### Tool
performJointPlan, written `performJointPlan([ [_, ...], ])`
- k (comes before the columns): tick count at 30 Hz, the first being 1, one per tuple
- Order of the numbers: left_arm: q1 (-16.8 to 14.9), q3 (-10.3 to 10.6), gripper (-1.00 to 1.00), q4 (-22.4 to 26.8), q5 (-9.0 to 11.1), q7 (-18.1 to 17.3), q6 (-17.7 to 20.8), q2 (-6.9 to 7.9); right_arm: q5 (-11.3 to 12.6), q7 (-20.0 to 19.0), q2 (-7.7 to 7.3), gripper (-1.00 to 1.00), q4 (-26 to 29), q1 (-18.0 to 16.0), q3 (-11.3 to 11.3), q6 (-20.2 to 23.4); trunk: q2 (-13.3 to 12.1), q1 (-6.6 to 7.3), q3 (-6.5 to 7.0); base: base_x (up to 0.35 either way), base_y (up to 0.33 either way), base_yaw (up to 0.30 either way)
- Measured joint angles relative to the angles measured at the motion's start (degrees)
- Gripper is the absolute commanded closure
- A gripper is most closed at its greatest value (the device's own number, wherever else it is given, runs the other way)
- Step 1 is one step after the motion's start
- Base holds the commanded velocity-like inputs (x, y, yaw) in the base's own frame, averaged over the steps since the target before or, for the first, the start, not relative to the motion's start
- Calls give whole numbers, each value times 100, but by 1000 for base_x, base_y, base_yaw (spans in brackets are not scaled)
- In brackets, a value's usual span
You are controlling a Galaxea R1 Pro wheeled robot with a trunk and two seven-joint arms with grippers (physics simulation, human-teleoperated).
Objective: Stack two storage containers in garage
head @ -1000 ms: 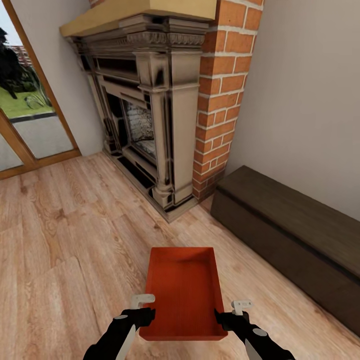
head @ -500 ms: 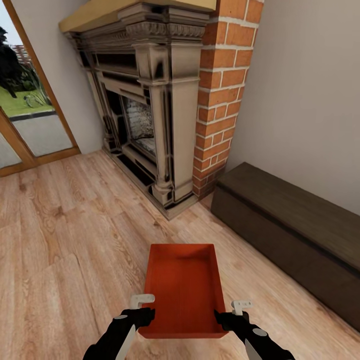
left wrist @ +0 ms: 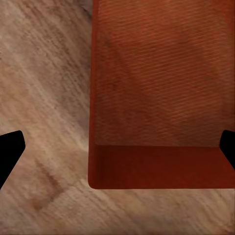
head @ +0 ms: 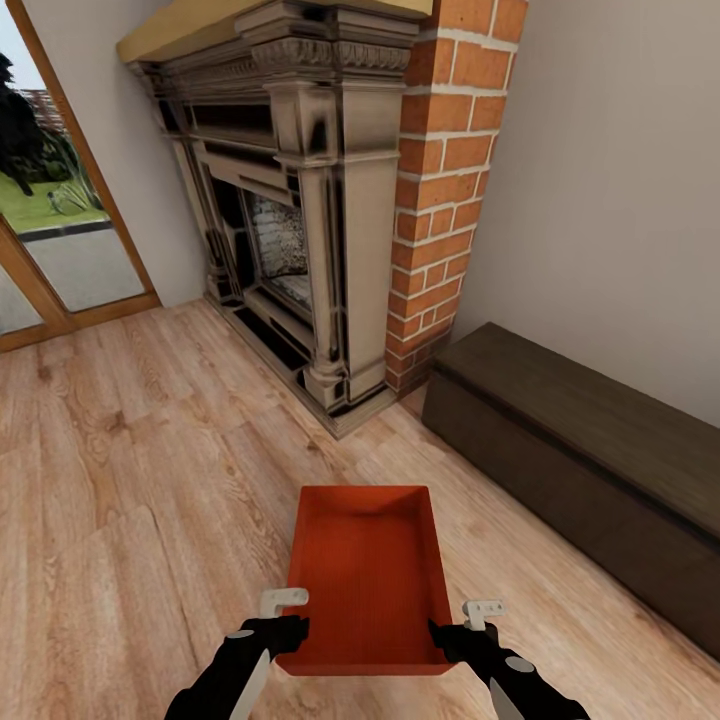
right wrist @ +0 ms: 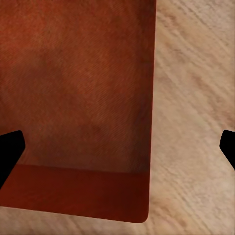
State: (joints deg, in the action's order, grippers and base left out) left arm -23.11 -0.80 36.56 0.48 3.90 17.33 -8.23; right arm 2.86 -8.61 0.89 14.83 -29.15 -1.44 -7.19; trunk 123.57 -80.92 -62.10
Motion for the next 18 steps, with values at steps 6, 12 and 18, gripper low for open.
performJointPlan([
  [6, 0, -3, -100, 6, -1, 6, -6, 16, 0, -5, 0, -100, 0, 0, 0, 0, 0, 0, 0, 26, 0, 0],
  [12, 0, -8, -100, 7, 21, 9, -3, 4, 0, -2, -2, -100, 0, 0, 0, 0, 0, 0, 0, 67, 0, 0],
  [18, 0, -8, -100, 7, 42, 5, -14, 1, 0, -4, -3, -100, 0, 0, 0, 0, 0, 0, 0, 8, 0, 0],
])
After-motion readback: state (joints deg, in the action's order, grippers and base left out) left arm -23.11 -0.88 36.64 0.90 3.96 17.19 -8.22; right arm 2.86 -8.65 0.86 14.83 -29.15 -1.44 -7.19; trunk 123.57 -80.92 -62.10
